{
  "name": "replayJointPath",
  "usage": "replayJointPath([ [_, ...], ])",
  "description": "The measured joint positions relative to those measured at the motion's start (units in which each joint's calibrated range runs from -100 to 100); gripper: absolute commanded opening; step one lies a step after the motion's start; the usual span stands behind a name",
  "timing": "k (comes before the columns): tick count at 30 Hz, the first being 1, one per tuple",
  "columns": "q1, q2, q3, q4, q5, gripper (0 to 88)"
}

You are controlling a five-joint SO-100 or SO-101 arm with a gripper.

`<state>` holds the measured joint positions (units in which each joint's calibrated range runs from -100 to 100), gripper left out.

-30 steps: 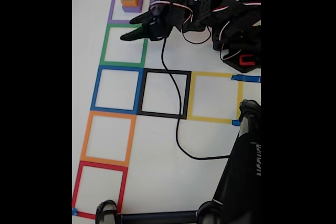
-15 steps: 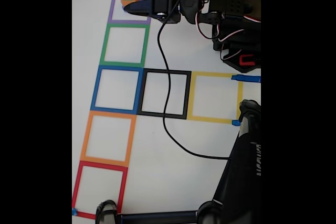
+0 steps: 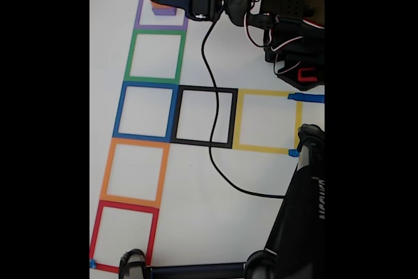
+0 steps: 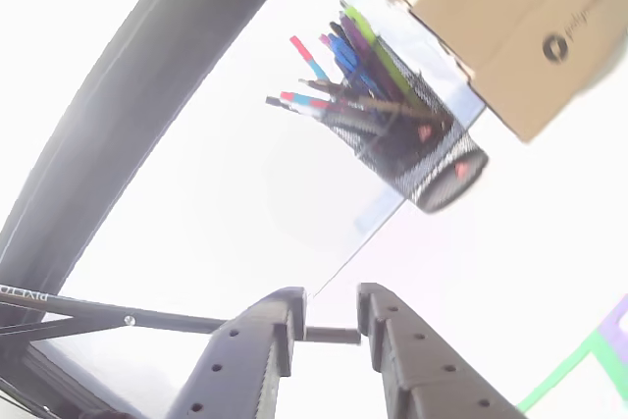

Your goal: Tower of hanoi

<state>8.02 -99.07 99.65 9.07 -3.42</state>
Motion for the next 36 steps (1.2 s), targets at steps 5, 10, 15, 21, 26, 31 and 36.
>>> replayJointPath([
  [5, 0.4, 0.0, 0.0, -6.0, 23.2, 1.3],
  [10, 0.4, 0.0, 0.0, -7.8, 39.0, 1.3],
  [15, 0.4, 0.0, 0.0, -8.9, 51.1, 1.3],
  [21, -0.7, 0.0, 0.0, -10.2, 64.9, 1.3],
  [26, -0.7, 0.0, 0.0, -11.0, 71.8, 1.3],
  [31, 0.4, 0.0, 0.0, -10.8, 79.3, 1.4],
  [36, 1.4, 0.0, 0.0, -7.4, 94.4, 1.3],
])
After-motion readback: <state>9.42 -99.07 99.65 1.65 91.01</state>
